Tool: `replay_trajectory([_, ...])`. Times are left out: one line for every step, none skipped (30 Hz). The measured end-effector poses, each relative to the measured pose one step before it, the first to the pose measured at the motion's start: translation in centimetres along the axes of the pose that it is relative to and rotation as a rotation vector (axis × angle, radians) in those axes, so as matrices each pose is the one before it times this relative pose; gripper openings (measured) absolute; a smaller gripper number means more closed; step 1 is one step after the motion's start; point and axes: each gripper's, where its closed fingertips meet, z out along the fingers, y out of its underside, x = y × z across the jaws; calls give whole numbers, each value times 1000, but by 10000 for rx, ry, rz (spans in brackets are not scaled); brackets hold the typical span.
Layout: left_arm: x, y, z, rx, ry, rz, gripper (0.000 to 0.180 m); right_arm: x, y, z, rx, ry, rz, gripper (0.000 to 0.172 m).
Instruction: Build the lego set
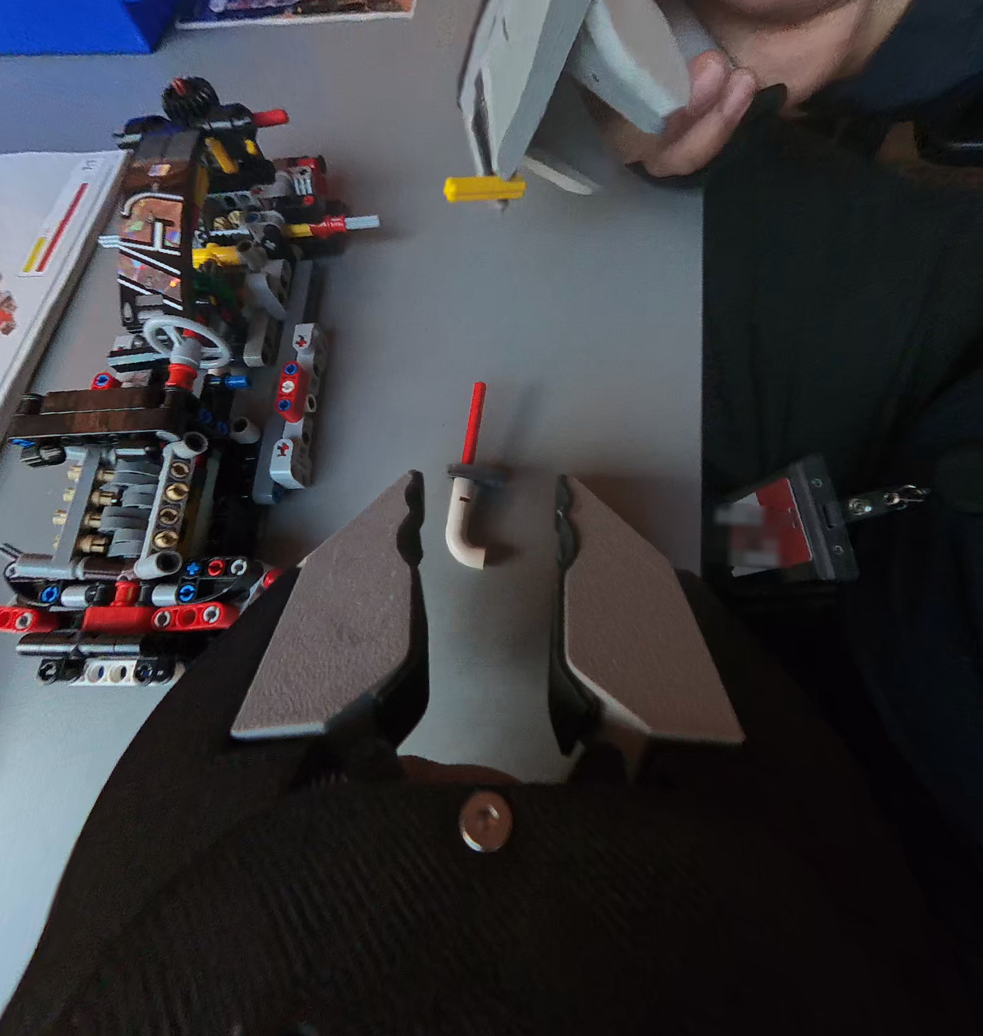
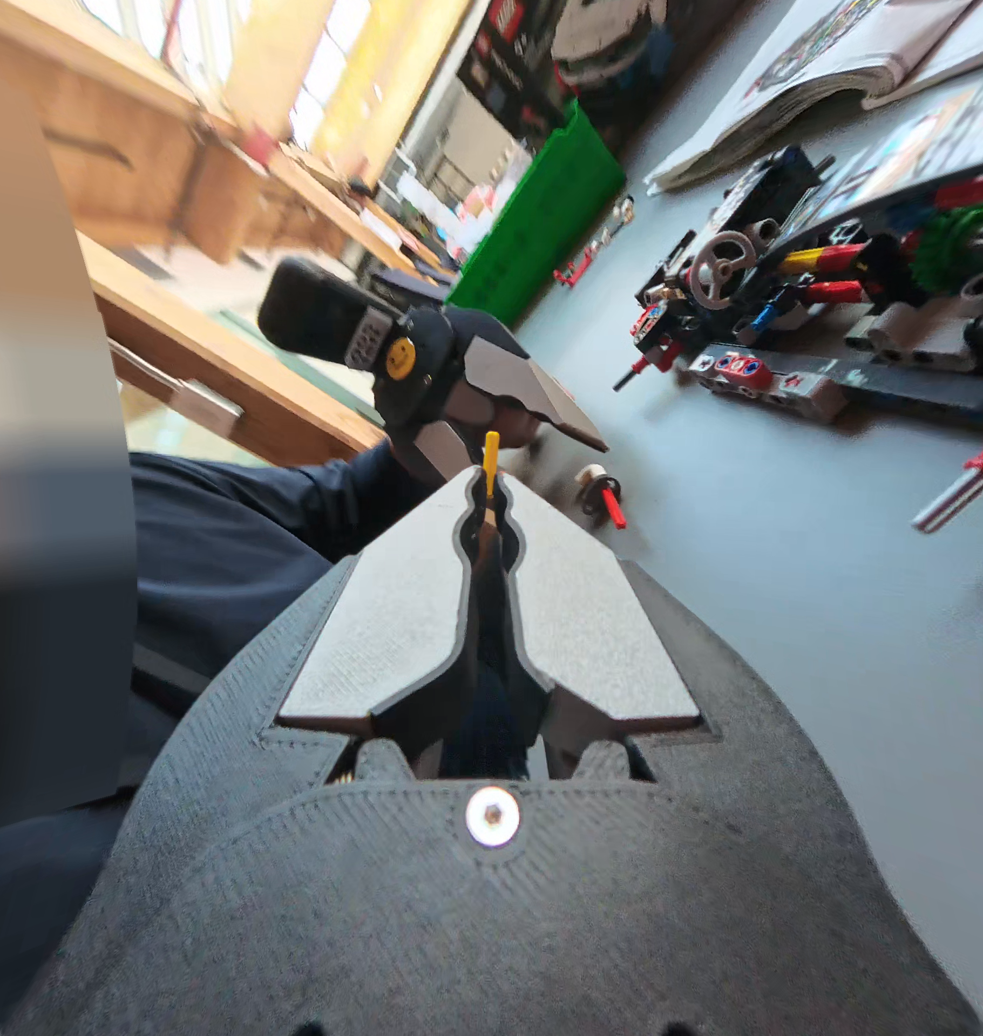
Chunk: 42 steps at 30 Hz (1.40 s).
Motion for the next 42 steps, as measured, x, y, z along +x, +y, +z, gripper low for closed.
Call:
replay_trajectory([-118, -216, -253, 54, -230, 35, 44, -329, -194, -80, 341, -243, 303, 0])
replay_trajectory([-227, -433, -303, 122, -318, -7, 44, -392, -167, 1, 328, -267, 236, 0])
replay_trajectory([-228, -631, -313, 171, -315, -97, 41, -398, -113, 91, 276, -257, 188, 0])
replay_trajectory([-10, -790, -283, 225, -178, -170, 38, -334, -20, 185, 195, -206, 131, 0])
replay_trajectory([347, -872, -262, 268, 30, -162, 37, -266, 35, 248, 148, -151, 45, 0])
replay_trajectory([486, -868, -221, 294, 100, -163, 35, -164, 34, 271, 126, -67, -22, 0])
replay_trajectory([365, -795, -155, 284, 37, -208, 32, 43, 136, 281, 36, 65, -59, 0])
replay_trajectory([174, -720, -109, 288, -38, -263, 32, 142, 218, 260, -48, 130, -65, 0])
replay_trajectory([54, -634, -85, 307, -47, -246, 32, 149, 167, 224, -44, 112, -19, 0])
replay_trajectory([-116, -493, -52, 291, -114, -150, 30, 72, 33, 178, 33, 42, 50, 0])
replay_trajectory([-162, -263, 9, 197, -153, 6, 30, 49, -48, 148, 72, -6, 98, 0])
replay_trajectory([-280, -32, 83, 47, -256, 97, 30, 31, -124, 99, 114, -21, 92, 0])
replay_trajectory([-264, 78, 131, -45, -282, 176, 30, 66, -96, 95, 77, -1, 91, 0])
replay_trajectory([-77, 41, 140, -37, -207, 288, 31, 40, 9, 103, 3, -10, 73, 0])
replay_trajectory([130, -15, 146, -1, -98, 345, 30, -24, 47, 94, -9, -42, 49, 0])
replay_trajectory([23, -39, 140, 0, -138, 282, 30, -14, 61, 96, -13, -25, 29, 0])
replay_trajectory([61, -14, 136, -22, -49, 191, 31, -4, 169, 93, -88, -19, 21, 0])
replay_trajectory([105, 25, 94, -46, 65, 72, 32, -1, 190, 71, -117, -12, 13, 0])
replay_trajectory([34, 75, 41, -56, 98, 0, 32, 63, 90, 21, -64, 31, -12, 0])
replay_trajectory([9, 133, -36, -83, 116, 39, 32, 90, 100, -19, -89, 45, -25, 0])
replay_trajectory([110, 169, -111, -102, 183, 162, 30, 106, 144, -40, -136, 57, -20, 0])
replay_trajectory([247, 58, -197, -27, 221, 307, 27, 91, 100, -46, -120, 52, -29, 0])
replay_trajectory([-17, 7, -218, 11, 14, 369, 24, 75, 134, -41, -160, 42, -18, 0])
replay_trajectory([-204, 75, -136, -56, -85, 350, 22, 87, 190, 3, -214, 47, -12, 0])
replay_trajectory([33, 108, -44, -84, 91, 283, 22, 101, 111, 10, -178, 60, -37, 0])
replay_trajectory([147, 20, -7, -19, 165, 181, 23, 104, 90, 39, -165, 59, -39, 0])
replay_trajectory([92, 16, 40, -12, 128, 119, 23, 21, 106, 72, -189, 10, -18, 0])
replay_trajectory([30, 24, 47, -17, 83, 87, 22, 1, 80, 80, -161, 0, -25, 0])
replay_trajectory([99, 0, 33, 16, 128, 76, 21, -4, 55, 79, -122, 6, -19, 0])
replay_trajectory([194, -80, -11, 84, 192, 71, 20, -72, 64, 87, -102, -44, -5, 0])
replay_trajectory([-118, -29, -22, 61, 5, 16, 17, -130, 101, 98, -124, -88, 0, 0])
replay_trajectory([-118, 128, 1, -32, 48, -4, 17, -52, 115, 94, -126, -33, -10, 0])
replay_trajectory([114, 141, -6, -39, 211, -30, 12, 28, 115, 55, -130, 20, -33, 0])
replay_trajectory([114, 42, -27, 57, 196, -52, 9, 29, 131, 59, -155, 14, -33, 0])
replay_trajectory([54, 44, 4, 62, 138, -105, 9, 21, 43, 12, -102, 2, -20, 0])
replay_trajectory([120, 57, 39, 55, 170, -115, 7, 83, 31, -7, -100, 31, -8, 0])
replay_trajectory([107, 42, 30, 82, 143, -96, 8, 126, 59, -21, -129, 43, -18, 0])
replay_trajectory([62, 41, 22, 84, 116, -76, 9, 145, 62, -24, -119, 60, -26, 0])
replay_trajectory([28, 47, 3, 76, 98, -76, 9, 155, 30, -39, -109, 72, -35, 0])
replay_trajectory([-34, 66, -7, 53, 65, -80, 8, 80, 41, -36, -113, 27, -23, 0])
replay_trajectory([-80, 45, -1, 61, 45, -88, 6, 71, 29, -26, -117, 24, -18, 0])
replay_trajectory([10, 32, 13, 58, 94, -92, 6, 57, 18, -11, -121, 30, -41, 0])
